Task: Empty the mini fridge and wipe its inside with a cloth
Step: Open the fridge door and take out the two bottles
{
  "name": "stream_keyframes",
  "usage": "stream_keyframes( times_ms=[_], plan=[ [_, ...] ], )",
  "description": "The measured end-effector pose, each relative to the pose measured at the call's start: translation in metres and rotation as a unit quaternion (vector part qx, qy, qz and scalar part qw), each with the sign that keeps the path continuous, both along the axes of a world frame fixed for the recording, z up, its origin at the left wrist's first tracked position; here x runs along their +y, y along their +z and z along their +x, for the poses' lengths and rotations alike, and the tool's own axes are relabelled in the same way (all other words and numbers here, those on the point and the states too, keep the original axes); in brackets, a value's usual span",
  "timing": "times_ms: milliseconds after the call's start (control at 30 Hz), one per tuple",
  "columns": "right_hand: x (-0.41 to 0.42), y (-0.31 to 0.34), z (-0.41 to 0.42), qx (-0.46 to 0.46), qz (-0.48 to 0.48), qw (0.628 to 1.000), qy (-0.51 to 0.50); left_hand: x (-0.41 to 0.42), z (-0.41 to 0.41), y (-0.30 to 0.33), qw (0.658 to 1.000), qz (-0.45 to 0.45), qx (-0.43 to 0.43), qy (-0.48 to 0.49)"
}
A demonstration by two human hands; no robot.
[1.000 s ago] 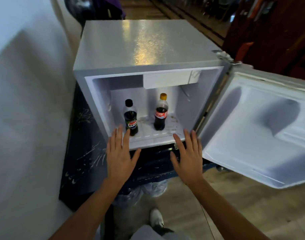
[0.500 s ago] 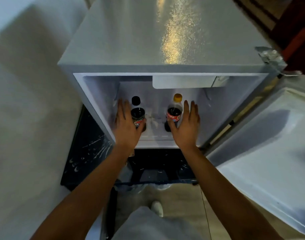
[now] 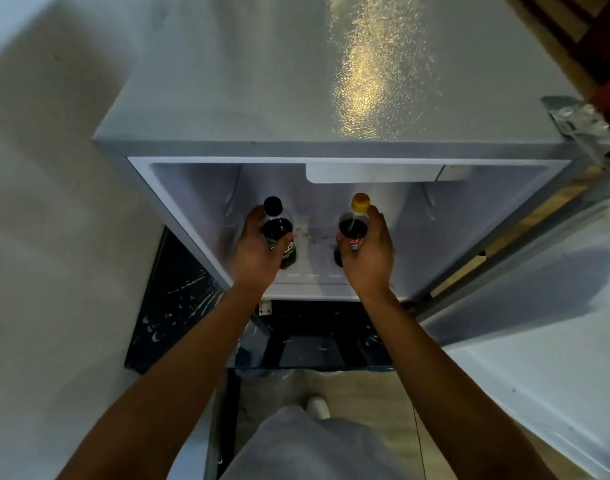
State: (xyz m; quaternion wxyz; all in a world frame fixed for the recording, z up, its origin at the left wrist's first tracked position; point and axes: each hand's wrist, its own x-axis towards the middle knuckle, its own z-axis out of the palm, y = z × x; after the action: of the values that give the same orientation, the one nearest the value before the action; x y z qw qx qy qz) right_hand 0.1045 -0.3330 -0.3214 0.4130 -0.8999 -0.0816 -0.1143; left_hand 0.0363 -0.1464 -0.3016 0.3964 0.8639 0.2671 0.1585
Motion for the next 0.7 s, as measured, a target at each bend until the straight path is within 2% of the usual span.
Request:
stream_keyframes(
  times_ms=[367,700],
  plan=[
    [-0.018,0.024,-0.028,0.035,0.084,0.995,0.041,-0.015,-0.069,0.025,0.998,-0.042,-0.037,-0.026],
    [-0.012,0.078,-0.105,0.086,0.133,0.975,0.157,0.010,-0.174,0.070,0.994,-0.059,-0.086,0.004]
  ],
)
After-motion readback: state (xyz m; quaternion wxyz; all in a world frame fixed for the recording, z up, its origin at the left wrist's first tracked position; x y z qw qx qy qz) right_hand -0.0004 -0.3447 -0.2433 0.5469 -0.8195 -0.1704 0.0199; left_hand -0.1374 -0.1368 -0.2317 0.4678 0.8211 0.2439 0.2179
